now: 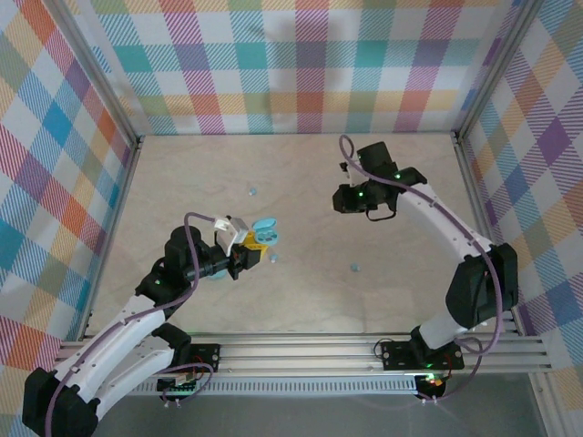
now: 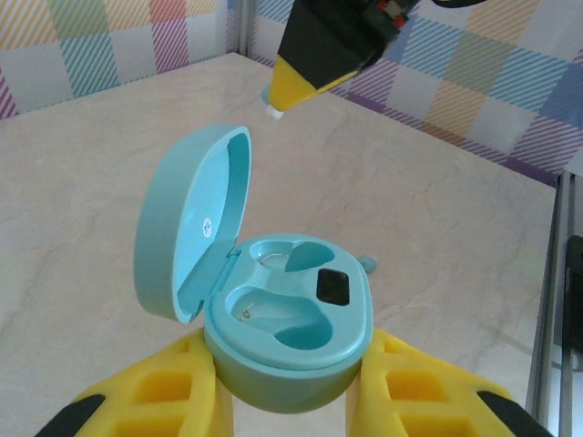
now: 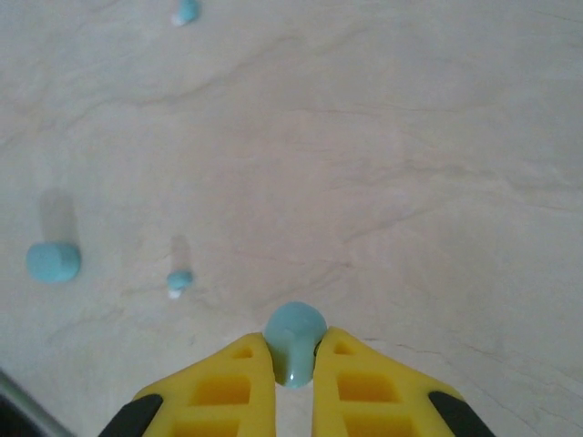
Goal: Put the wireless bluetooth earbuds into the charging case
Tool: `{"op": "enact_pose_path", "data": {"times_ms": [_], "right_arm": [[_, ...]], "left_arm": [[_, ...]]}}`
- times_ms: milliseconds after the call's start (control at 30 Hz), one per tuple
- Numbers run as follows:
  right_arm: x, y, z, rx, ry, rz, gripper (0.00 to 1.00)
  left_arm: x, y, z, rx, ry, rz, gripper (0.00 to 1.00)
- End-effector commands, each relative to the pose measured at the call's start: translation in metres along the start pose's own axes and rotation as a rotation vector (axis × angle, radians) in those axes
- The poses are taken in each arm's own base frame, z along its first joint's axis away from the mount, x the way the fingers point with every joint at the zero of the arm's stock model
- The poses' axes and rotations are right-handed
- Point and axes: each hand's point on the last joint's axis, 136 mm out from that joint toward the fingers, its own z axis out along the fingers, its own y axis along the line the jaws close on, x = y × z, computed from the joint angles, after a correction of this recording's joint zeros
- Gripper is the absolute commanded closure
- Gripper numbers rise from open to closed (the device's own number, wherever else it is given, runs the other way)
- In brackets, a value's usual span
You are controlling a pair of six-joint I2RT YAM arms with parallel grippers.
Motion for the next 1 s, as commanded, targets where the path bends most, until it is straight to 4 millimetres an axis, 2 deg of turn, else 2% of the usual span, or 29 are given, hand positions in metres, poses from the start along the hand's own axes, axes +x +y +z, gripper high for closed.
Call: {"op": "enact_pose_path", "data": {"times_ms": [0, 167, 400, 700, 967], "right_arm": [[0.007, 0.041, -0.020, -0.087, 0.005, -0.189, 0.88], [0.008, 0.088, -0.047, -0.148, -0.009, -0.382, 0.88], [0.011, 0.131, -0.066, -0.210, -0.051, -0.534, 0.88], [0.024, 0.175, -0.069, -0.309, -0.087, -0.634, 0.89], [0.039, 0.193, -0.062, -0.308, -0.061, -0.779, 0.89]], "left_arm": [[-0.019, -0.010, -0.002, 0.041, -0.054, 0.070, 0.98], [-0.024, -0.013, -0.003, 0.055, -0.066, 0.085, 0.98], [-0.025, -0.013, -0.002, 0.056, -0.068, 0.093, 0.98], [-0.031, -0.015, -0.003, 0.068, -0.079, 0.115, 1.00], [-0.033, -0.019, -0.008, 0.075, -0.089, 0.114, 1.00]]}}
